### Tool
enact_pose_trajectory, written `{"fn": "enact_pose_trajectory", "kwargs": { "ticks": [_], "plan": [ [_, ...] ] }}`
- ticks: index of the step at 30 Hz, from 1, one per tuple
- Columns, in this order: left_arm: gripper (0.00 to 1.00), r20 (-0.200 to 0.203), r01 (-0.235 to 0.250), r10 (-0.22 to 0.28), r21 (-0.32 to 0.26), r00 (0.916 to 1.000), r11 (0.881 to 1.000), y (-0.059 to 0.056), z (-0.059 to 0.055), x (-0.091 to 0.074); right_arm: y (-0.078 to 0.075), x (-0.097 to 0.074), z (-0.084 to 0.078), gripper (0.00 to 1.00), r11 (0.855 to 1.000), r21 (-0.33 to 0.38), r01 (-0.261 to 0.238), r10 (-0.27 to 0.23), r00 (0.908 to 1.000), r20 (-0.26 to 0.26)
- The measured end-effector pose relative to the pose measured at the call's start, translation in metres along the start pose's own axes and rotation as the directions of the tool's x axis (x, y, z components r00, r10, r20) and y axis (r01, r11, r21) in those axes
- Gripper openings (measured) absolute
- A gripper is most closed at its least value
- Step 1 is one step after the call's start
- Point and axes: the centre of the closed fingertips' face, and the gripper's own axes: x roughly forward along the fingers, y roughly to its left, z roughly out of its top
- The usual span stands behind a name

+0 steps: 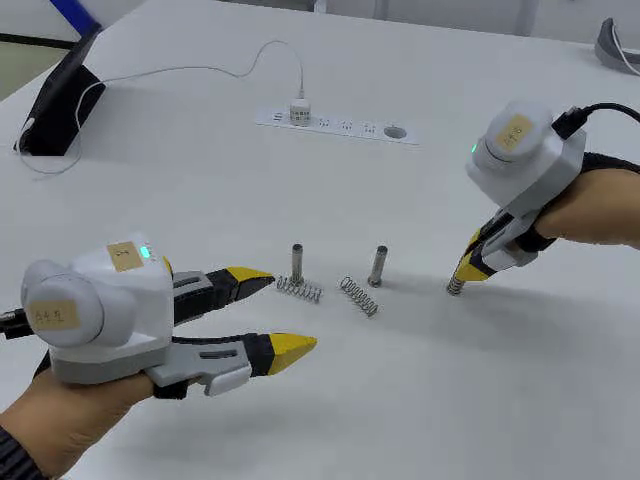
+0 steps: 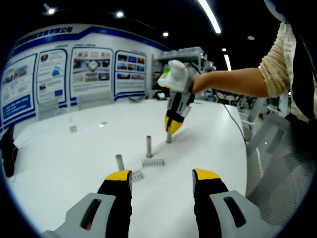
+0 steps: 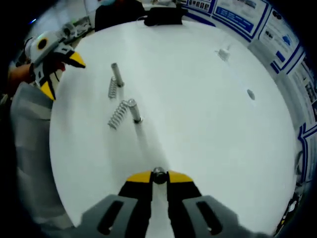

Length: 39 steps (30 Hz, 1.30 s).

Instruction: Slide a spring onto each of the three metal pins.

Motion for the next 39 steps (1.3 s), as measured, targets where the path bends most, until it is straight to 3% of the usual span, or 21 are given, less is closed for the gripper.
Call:
{"fn": "enact_pose_trajectory", "kwargs": {
  "ticks": [11, 14, 24, 34, 39],
  "plan": [
    [0.5, -0.001, -0.005, 0.005, -0.001, 1.0, 1.0, 0.001, 0.001, -0.001, 0.0, 0.001, 0.001, 0.13, 1.0, -0.006, 0.004, -0.004, 0.9999, 0.016],
    [0.5, -0.002, -0.005, 0.005, 0.0, 1.0, 1.0, 0.0, 0.001, -0.001, 0.0, 0.002, -0.001, 0.17, 1.0, -0.015, 0.008, -0.007, 0.9999, 0.013],
    [0.5, -0.001, -0.002, 0.002, 0.001, 1.0, 1.0, -0.001, 0.002, 0.0, 0.0, -0.012, 0.004, 0.19, 0.999, -0.016, 0.028, -0.027, 0.9987, 0.044],
    [0.5, -0.001, 0.004, -0.004, 0.007, 1.0, 1.0, -0.002, 0.002, 0.0, 0.003, -0.025, 0.02, 0.2, 0.998, -0.022, 0.064, -0.062, 0.9947, 0.082],
    [0.5, -0.004, 0.009, -0.009, 0.006, 0.9999, 1.0, -0.003, -0.001, 0.001, 0.016, -0.028, 0.037, 0.2, 0.998, -0.021, 0.061, -0.058, 0.9914, 0.117]
  ]
}}
